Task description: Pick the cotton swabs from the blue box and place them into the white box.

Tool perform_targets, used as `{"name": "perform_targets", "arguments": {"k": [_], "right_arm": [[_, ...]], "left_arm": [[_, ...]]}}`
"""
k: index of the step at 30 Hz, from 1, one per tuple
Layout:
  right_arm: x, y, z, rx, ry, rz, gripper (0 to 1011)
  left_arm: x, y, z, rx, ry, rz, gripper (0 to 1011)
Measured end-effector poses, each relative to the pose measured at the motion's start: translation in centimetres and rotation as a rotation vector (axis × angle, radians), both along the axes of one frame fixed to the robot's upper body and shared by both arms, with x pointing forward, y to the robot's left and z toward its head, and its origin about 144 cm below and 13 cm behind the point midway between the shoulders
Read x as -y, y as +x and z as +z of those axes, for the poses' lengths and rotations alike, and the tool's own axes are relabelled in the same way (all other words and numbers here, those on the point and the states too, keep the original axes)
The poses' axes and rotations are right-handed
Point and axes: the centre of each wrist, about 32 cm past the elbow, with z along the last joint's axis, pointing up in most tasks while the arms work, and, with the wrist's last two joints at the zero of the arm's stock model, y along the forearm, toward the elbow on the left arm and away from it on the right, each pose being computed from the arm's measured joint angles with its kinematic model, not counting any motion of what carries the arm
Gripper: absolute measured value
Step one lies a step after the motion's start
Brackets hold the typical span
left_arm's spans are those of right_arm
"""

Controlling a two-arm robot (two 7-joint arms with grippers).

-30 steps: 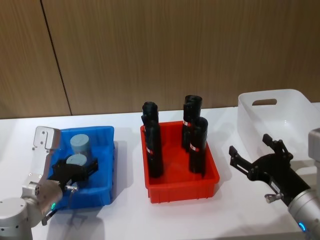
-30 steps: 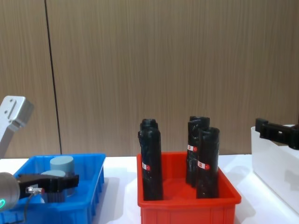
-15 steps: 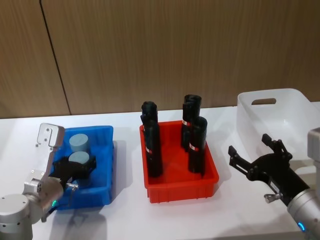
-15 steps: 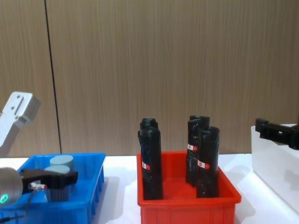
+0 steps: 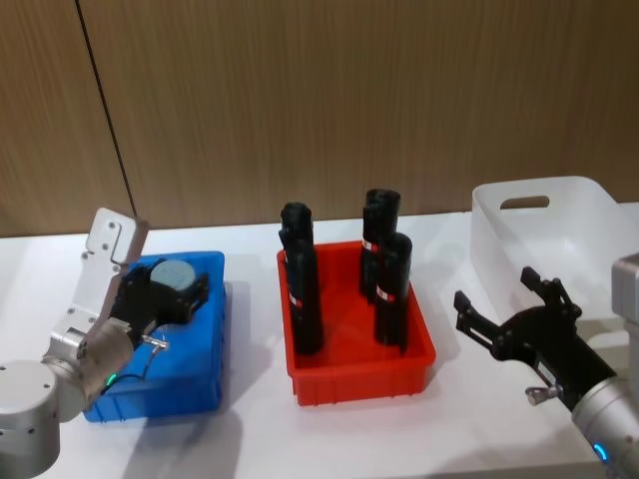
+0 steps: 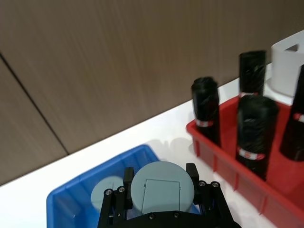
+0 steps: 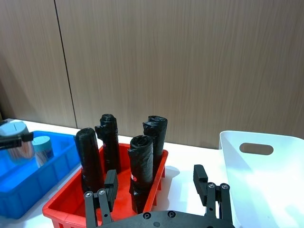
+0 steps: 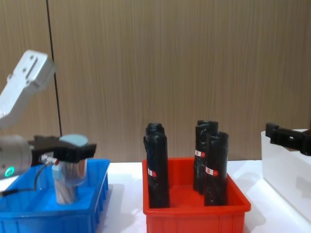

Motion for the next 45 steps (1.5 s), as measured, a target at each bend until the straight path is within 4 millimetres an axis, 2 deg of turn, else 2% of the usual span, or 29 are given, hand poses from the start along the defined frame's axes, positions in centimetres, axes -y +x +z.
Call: {"name": "perform_targets", "arguments": {"k": [10,25,34,45], "right_arm": [[0.0,0.0,0.0,0.000,0.000,0.000,1002],[0.0,0.0,0.0,0.000,0.000,0.000,1002],[0.0,0.0,0.0,0.000,0.000,0.000,1002],[0.0,0.0,0.0,0.000,0.000,0.000,1002]], "left_arm": [[1.8,-1.2,3.3,0.080,-0.005,-0.129,669],[4.4,-2.1,7.0,0.124,-0.099,-0.345,669],[6.2,-1.7,8.4,0.101,-0.178,-0.478,669],[8.0,-0.8,8.9,0.054,-0.251,-0.576,669]]}}
